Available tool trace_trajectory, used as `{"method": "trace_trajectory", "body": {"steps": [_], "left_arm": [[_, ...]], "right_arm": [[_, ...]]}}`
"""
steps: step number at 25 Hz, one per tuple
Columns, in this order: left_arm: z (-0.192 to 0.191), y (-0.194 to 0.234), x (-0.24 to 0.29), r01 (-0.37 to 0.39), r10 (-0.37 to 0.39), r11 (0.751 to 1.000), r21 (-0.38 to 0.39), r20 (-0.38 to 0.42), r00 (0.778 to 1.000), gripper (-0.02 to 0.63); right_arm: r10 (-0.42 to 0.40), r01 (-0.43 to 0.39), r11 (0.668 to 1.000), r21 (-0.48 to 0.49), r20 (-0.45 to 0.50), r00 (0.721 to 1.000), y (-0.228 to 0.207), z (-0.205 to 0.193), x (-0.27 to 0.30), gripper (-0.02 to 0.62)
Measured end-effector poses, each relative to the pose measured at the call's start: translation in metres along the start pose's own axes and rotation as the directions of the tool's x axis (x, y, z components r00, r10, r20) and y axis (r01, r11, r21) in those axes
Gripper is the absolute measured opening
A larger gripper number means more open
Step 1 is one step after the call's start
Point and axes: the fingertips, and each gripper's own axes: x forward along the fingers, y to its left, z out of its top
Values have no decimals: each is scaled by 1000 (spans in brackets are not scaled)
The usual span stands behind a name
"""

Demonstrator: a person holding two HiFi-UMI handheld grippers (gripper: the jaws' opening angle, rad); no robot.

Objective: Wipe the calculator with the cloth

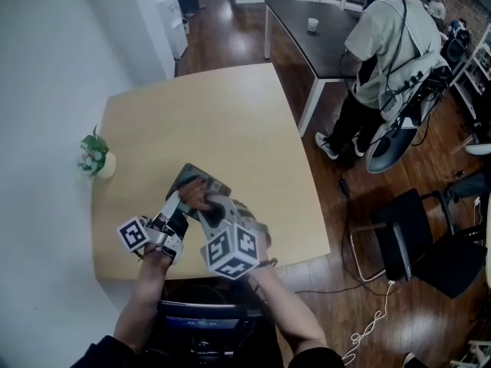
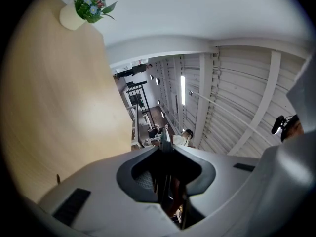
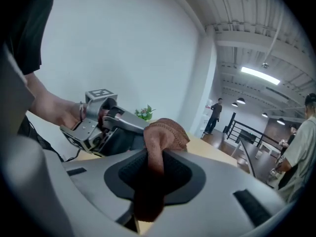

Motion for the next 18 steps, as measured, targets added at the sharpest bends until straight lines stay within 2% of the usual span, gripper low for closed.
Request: {"method": "trace_trajectory", "body": {"steps": [3,5,7,9,10,12,14,15,16,18], "left_arm": [[7,5,-1,-17,17,1000,-19,31,999,66],[10,9,-3,-22,24,999,-34,45,999,67],[13,14,-6,-17,22,997,-70,67,997,66],[17,15,-9,-7,15,995,-99,86,996,65],[19,15,-10,1,9,994,-107,91,996,64],[22,12,-11,28,-15,992,-125,101,995,66],[22,8,-10,58,-43,988,-144,108,993,64],[20,5,-8,72,-57,987,-146,107,993,64],[17,2,-6,84,-69,986,-142,104,992,64],[12,-4,-2,102,-90,986,-131,96,991,63]], "right_arm": [[57,-58,996,-61,-13,998,37,-1,1,84],[123,-126,989,-74,-34,992,57,-11,-3,83],[217,-218,976,-15,-31,976,69,-21,-12,83],[247,-249,965,89,28,969,59,-23,-25,83],[211,-219,965,142,73,975,40,-18,-32,83],[44,-79,971,227,158,986,-15,-1,-44,83],[-136,77,959,273,205,969,-68,16,-50,83],[-189,125,951,282,212,959,-86,20,-49,83],[-212,150,948,282,207,955,-96,21,-43,83],[-192,144,955,258,170,967,-95,17,-25,83]]}}
